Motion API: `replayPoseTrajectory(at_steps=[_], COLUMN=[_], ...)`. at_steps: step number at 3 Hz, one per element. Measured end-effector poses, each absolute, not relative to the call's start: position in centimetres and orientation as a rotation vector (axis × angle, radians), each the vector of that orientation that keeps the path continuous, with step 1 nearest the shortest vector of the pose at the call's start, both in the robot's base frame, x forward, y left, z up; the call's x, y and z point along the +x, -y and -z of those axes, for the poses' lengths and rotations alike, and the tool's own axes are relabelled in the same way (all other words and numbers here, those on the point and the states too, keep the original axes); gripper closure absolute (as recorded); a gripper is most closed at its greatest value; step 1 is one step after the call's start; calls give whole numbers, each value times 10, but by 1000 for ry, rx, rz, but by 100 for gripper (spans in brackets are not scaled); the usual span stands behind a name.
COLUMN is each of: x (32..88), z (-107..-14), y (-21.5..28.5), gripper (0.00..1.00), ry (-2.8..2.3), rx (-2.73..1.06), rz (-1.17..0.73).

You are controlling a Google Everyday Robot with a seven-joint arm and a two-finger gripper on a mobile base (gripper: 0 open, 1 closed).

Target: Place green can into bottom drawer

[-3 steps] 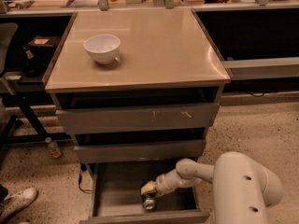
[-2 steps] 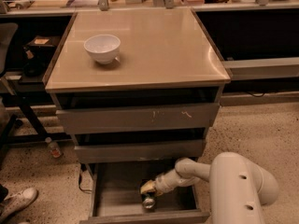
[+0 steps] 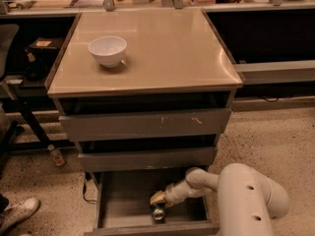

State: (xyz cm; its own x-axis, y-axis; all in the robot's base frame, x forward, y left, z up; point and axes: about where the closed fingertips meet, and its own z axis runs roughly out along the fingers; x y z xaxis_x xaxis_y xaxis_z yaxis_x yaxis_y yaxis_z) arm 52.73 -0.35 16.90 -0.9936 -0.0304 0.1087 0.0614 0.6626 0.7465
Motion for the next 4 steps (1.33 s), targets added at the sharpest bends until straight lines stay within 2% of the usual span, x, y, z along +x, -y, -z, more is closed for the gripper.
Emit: replayPoseTrajectory(at_steps=[4], x=[526], z=[-140], y=[16], gripper=[100], ry=[2767], rx=[-112], rz=[1285])
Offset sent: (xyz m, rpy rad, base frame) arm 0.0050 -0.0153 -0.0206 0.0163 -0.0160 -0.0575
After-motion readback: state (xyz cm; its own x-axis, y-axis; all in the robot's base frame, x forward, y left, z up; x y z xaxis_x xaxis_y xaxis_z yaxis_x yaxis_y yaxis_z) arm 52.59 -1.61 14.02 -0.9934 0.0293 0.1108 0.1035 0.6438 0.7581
